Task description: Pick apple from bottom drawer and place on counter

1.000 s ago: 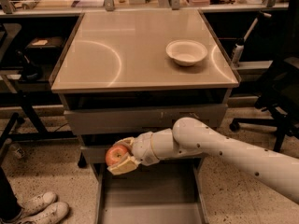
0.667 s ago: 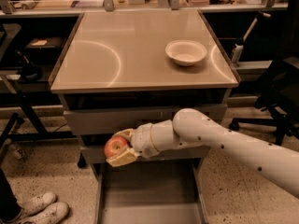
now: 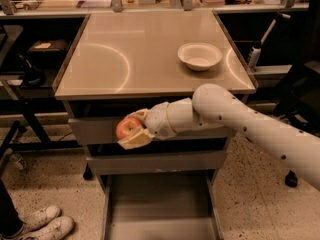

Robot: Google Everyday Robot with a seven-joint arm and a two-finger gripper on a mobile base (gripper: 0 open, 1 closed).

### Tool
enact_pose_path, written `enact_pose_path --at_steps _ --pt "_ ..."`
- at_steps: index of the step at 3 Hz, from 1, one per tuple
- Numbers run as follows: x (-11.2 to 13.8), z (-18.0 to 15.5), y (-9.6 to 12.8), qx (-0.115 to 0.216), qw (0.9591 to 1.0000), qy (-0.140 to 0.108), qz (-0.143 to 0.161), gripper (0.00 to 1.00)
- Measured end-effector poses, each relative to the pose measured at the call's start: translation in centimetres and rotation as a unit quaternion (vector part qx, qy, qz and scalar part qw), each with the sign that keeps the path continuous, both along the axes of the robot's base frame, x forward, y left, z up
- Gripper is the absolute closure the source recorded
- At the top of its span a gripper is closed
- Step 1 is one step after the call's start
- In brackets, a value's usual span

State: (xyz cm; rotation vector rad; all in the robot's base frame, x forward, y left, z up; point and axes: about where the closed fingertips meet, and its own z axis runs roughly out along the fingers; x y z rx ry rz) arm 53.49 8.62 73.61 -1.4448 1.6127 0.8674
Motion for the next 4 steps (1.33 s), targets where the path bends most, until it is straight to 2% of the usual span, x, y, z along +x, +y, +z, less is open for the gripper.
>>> enact_pose_path --at_steps 2,4 --pt "0.2 1.5 -0.1 0.011 0.9999 -0.012 0.0 1.0" --pt "0.8 9.2 -0.3 0.001 0.9974 -0.071 -0.005 1.0"
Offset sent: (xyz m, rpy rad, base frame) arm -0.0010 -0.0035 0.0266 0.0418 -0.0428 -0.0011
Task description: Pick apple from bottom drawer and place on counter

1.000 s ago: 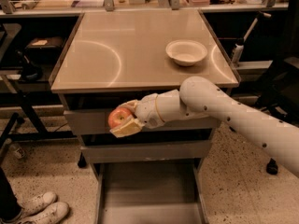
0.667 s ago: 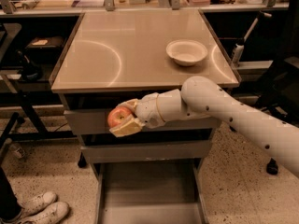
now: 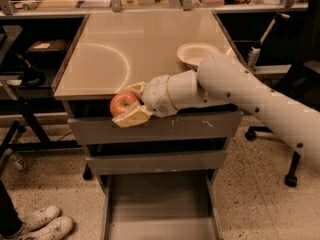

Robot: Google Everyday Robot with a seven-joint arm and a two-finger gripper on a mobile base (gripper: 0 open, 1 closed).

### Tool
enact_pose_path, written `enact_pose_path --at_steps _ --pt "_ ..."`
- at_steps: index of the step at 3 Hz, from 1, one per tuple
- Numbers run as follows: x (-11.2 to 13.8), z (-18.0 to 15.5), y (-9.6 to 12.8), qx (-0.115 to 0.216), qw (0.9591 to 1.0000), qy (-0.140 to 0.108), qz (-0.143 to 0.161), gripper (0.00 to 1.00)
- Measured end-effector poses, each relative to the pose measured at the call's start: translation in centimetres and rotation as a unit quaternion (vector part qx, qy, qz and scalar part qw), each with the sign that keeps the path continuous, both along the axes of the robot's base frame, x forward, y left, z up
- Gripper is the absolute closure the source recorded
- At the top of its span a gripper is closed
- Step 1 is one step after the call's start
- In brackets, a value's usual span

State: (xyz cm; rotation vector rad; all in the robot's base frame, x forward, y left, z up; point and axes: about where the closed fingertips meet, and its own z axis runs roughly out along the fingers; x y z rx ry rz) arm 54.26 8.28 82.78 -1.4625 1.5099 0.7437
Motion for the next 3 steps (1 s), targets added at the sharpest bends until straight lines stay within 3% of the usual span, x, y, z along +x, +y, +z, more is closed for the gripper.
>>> enact_pose_path --at_steps 1,2,3 --pt "1.6 3.1 -0.1 -0.012 0.9998 -0.016 0.002 1.0" --pt "4.5 4.8 -0.2 -0.013 0.9999 -0.009 0.005 1.0" --pt "8.3 5.1 -0.1 -0.014 0.9997 0.016 0.009 1.0"
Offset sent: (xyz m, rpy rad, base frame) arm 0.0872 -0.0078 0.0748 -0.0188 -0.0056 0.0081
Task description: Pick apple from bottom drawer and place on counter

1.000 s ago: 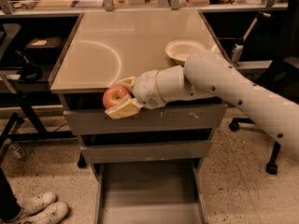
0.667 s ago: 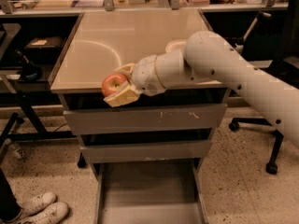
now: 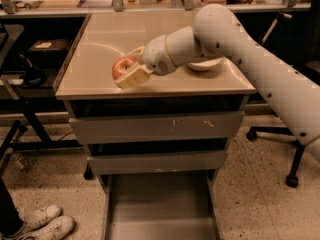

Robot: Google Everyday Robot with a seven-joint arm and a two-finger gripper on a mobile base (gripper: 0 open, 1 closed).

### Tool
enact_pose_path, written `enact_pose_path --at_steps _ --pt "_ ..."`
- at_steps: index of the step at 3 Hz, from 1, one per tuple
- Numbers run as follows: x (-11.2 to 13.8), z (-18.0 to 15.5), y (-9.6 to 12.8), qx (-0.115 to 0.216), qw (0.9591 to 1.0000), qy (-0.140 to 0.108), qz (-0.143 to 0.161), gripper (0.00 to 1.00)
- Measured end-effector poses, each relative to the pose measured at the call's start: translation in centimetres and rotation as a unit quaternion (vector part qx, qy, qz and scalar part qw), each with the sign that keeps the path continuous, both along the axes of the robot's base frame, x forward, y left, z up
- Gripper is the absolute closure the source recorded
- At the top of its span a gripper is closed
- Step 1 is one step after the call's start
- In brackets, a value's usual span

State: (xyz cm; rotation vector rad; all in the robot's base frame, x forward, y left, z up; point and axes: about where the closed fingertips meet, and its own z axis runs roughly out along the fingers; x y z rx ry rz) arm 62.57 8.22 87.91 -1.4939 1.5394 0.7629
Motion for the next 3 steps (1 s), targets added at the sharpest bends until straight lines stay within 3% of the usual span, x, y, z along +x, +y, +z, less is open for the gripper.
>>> enact_pose_path --at_steps 2,3 --pt "6.9 -0.5 1.5 -0.029 0.9982 0.051 0.013 1.0" --pt "9.1 -1.3 2.2 -0.048 0.996 0.074 0.015 1.0"
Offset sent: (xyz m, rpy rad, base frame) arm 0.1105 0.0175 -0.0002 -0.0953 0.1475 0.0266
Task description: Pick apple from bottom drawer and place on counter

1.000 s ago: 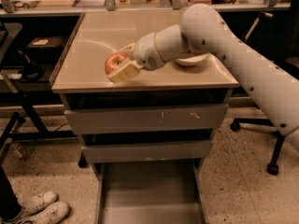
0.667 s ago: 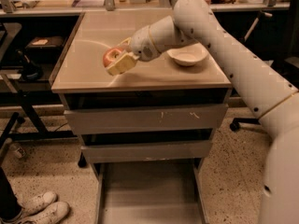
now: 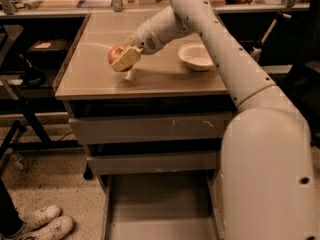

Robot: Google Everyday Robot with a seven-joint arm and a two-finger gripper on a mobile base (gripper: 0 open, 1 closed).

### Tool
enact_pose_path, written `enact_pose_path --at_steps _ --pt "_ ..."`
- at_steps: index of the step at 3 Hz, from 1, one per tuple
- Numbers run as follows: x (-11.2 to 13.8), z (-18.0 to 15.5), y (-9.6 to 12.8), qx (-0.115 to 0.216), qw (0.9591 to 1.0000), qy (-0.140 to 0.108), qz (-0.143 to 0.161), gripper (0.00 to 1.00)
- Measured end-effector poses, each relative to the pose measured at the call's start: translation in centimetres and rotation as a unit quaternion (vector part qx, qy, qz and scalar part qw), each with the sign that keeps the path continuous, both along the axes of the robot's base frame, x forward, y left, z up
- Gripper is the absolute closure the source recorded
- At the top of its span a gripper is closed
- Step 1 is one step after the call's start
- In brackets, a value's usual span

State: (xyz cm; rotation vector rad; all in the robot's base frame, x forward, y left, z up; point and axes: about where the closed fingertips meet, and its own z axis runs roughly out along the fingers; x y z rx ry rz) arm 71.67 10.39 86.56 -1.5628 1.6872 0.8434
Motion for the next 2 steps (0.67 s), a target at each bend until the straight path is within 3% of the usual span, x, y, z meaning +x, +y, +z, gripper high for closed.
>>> enact_pose_path --at_steps 2 --pt "2.5 -2.7 0.7 -0.033 0.9985 0.043 0.002 1.0"
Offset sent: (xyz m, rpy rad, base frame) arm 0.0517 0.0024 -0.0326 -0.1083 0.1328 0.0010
